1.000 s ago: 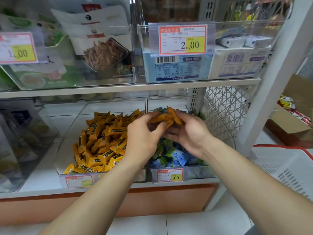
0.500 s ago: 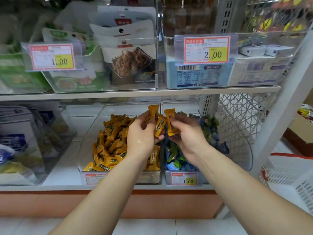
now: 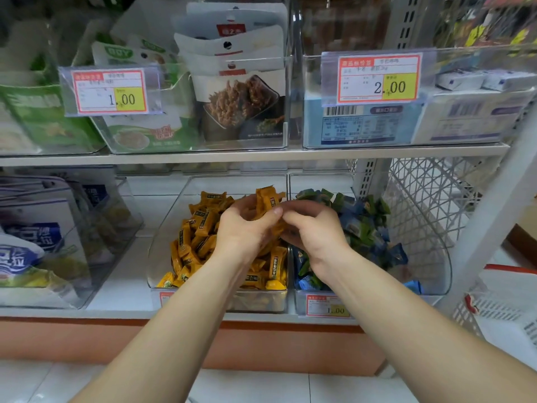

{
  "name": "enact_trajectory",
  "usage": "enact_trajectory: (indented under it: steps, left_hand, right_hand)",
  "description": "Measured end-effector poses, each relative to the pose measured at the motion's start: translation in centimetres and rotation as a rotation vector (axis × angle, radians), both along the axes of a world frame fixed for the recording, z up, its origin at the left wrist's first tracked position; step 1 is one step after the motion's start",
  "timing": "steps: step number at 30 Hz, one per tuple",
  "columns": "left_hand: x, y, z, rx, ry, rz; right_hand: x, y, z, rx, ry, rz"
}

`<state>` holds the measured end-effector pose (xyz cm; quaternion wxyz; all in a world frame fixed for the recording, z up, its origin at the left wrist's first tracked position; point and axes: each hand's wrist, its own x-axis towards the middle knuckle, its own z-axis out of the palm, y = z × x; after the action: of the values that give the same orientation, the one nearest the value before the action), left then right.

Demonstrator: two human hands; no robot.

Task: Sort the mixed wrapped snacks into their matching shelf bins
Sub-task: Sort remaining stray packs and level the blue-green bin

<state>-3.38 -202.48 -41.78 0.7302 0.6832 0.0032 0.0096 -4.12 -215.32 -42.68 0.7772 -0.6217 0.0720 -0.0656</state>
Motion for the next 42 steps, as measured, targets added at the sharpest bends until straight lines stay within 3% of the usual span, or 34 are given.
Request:
enact_trajectory:
  steps: [4, 8, 13, 17, 20, 22, 26, 31, 34, 39, 42]
  left_hand:
    - [1.1, 0.8, 0.1, 0.078, -0.038, 0.05]
    - [3.0, 3.1, 0.0, 0.466, -0.209, 0.139]
    - [4.4, 4.5, 0.1, 1.058, -0.264, 0.105]
    - [1.9, 0.9, 0.5, 0.991, -0.452, 0.099]
    - [0.1, -1.4, -1.4, 1.074, -0.377, -0.058]
    - [-0.3, -2.0, -2.7, 1.114, -0.334, -0.138]
    - [0.0, -2.0, -3.6, 1.111, -0.371, -0.18]
    - [0.0, -2.1, -3.9, 1.065, -0.357, -0.139]
    - [0.3, -2.0, -3.9, 1.049, -0.346, -0.148]
    - [0.7, -1.6, -3.5, 1.031, -0.322, -0.192]
    - [0.7, -1.4, -3.1, 1.026, -0.335, -0.205]
  right_hand:
    - [0.3, -1.0, 0.4, -0.049, 0.013, 0.026]
    - [1.2, -4.8, 1.0, -0.515, -0.165, -0.078]
    - [1.2, -11.1, 0.5, -0.934, -0.086, -0.038]
    - [-0.2, -13.0, -0.1, -1.023, 0.032, 0.284]
    - [-1.3, -12.5, -1.8, -1.272, 0.155, 0.632]
    - [-1.4, -12.9, -2.8, -1.363, 0.294, 0.733]
    - [-1.1, -14.4, -4.0, -1.328, 0.491, 0.715]
    - [-0.3, -13.3, -4.9, -1.393, 0.312, 0.654]
    - [0.1, -13.3, -4.6, -1.301, 0.275, 0.549]
    - [1.6, -14.3, -3.2, -1.039, 0.207, 0.14]
    - [1.7, -14.8, -2.1, -1.002, 0.19, 0.092]
